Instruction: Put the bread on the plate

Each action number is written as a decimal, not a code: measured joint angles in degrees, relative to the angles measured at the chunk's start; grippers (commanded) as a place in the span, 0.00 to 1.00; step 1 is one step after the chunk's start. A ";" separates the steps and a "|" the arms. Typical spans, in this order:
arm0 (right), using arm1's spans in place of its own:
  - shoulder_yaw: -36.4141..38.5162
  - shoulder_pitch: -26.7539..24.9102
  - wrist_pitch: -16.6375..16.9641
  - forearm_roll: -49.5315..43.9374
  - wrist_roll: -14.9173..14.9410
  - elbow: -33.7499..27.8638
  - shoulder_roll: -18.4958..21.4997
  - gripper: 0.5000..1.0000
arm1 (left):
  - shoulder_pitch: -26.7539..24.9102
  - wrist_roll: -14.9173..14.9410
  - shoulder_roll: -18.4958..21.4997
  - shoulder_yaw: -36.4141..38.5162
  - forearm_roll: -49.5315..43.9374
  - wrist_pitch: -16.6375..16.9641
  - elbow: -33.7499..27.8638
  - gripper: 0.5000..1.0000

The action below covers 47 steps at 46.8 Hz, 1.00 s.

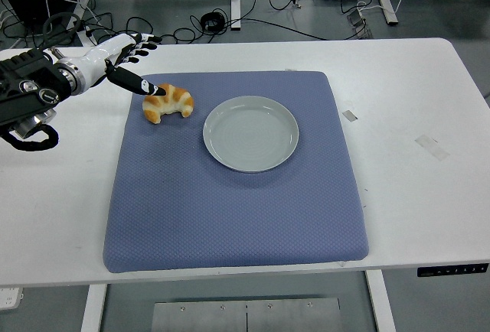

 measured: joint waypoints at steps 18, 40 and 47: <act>0.00 0.00 0.01 0.01 0.01 0.00 0.00 1.00 | -0.56 -0.80 -1.88 3.51 6.85 0.76 4.89 0.94; 0.00 0.00 0.02 0.01 0.01 0.00 0.00 1.00 | 2.27 -3.84 -6.91 3.57 6.78 0.59 10.32 0.94; 0.00 -0.01 0.02 0.01 0.00 0.00 0.00 1.00 | 2.73 -3.82 -8.06 3.98 6.85 0.57 12.24 0.94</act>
